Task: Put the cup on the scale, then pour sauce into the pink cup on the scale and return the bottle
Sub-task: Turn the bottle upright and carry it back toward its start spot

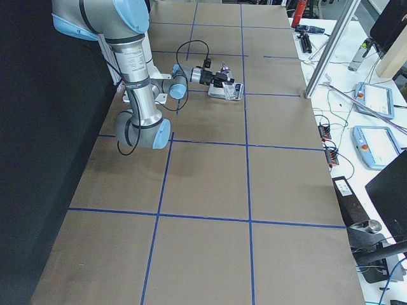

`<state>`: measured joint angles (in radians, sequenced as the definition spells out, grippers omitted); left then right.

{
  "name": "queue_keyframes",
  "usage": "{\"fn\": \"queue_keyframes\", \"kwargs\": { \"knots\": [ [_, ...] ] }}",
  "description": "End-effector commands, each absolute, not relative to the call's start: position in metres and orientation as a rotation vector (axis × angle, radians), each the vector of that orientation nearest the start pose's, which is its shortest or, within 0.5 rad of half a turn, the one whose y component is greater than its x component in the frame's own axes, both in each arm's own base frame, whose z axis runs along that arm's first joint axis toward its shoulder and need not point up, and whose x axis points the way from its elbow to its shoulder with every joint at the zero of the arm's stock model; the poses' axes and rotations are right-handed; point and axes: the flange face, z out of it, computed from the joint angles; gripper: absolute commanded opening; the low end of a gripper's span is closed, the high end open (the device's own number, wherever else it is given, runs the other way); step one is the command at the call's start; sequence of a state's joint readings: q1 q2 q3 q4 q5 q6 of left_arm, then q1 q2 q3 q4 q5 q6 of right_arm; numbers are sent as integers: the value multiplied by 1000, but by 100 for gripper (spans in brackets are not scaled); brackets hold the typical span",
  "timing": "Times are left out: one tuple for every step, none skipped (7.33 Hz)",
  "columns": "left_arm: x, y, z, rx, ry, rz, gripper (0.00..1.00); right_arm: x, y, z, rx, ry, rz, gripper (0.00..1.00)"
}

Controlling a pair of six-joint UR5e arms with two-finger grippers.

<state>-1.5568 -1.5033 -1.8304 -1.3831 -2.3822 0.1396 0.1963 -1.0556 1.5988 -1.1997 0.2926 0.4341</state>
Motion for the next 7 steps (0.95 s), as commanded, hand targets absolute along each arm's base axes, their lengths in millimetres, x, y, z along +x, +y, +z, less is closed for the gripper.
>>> {"fn": "queue_keyframes", "kwargs": {
  "knots": [
    [-55, -457, 576, 61, 810, 149, 100, -566, -346, 256, 1374, -228, -3, 0],
    [-55, -458, 575, 65, 810, 151, 100, -560, -350, 257, 1348, -371, 105, 0],
    [-54, -457, 576, 62, 810, 151, 100, -551, -367, 272, 1266, -453, 83, 0],
    [-55, -457, 577, 61, 809, 149, 100, -533, -380, 278, 1253, -455, 88, 0],
    [-56, -453, 582, 53, 809, 146, 100, -520, -397, 279, 1237, -476, 126, 0],
    [-56, -449, 586, 47, 808, 150, 100, -506, -408, 284, 1175, -550, 144, 0],
    [-58, -446, 590, 52, 806, 159, 100, -493, -413, 289, 1166, -554, 150, 0]
  ]
}}
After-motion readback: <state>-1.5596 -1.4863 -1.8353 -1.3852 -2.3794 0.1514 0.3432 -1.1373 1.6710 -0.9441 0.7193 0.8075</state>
